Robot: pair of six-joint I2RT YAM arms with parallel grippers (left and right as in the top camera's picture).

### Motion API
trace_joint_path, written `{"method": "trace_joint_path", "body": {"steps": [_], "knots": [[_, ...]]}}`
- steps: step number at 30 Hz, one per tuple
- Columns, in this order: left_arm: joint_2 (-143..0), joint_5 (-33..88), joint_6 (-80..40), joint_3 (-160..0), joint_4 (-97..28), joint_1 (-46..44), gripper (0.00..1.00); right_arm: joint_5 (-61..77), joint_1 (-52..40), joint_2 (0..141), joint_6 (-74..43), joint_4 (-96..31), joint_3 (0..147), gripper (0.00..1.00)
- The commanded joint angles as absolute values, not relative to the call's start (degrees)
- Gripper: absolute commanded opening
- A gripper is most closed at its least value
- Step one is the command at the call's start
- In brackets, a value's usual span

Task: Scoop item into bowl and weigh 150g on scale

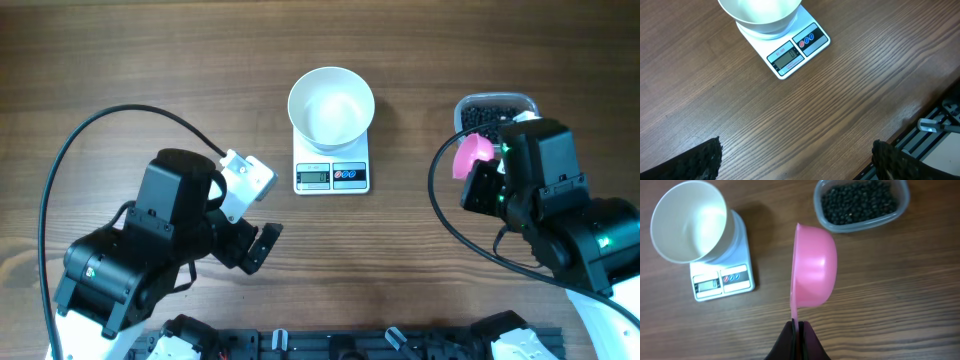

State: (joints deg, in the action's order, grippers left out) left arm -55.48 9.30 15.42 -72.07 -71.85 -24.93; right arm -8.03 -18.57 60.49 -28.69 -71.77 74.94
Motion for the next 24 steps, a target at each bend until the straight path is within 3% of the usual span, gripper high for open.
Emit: {"method": "trace_joint_path", "body": {"steps": [1, 7, 12, 24], "knots": [[-55.2, 9.1, 16.3, -72.8, -71.8, -24.5, 1.00, -2.9, -18.3, 60.9, -27.1, -72.1, 76.1, 0.04], [-55.2, 9.1, 16.3, -72.8, -71.8, -24.5, 1.00, -2.6, -18.3, 60.9, -25.3, -69.5, 76.1, 0.04], [-55.2, 9.1, 16.3, -72.8, -71.8, -24.5, 1.00, 5.4, -18.3, 61.6, -27.4, -65.6, 78.7, 0.04], [-55.2, 9.1, 16.3, -72.8, -71.8, -24.5, 1.00, -4.3, -13.8, 80.3, -24.4, -80.5, 99.0, 0.04]]}}
